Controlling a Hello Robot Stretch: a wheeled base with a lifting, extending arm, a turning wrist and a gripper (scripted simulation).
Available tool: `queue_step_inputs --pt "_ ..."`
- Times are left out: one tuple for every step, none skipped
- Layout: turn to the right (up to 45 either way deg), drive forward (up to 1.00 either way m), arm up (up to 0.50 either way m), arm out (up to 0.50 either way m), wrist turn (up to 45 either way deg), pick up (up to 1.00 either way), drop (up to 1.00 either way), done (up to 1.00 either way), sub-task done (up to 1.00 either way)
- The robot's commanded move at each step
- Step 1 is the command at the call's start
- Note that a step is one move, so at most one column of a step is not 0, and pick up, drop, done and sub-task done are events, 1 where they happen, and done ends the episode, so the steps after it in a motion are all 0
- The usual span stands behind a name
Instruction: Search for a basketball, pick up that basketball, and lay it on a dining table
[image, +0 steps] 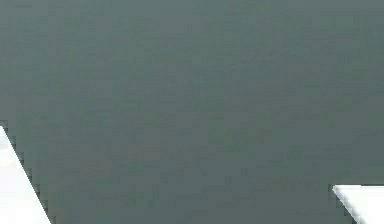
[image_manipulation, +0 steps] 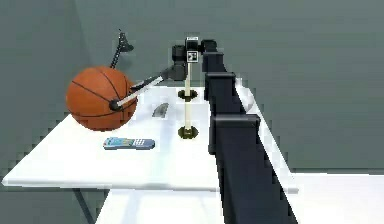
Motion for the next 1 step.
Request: queue_step_inputs --pt "0.0 0.0 0.0 0.0 45.0 0.0 0.0 0.0 0.0"
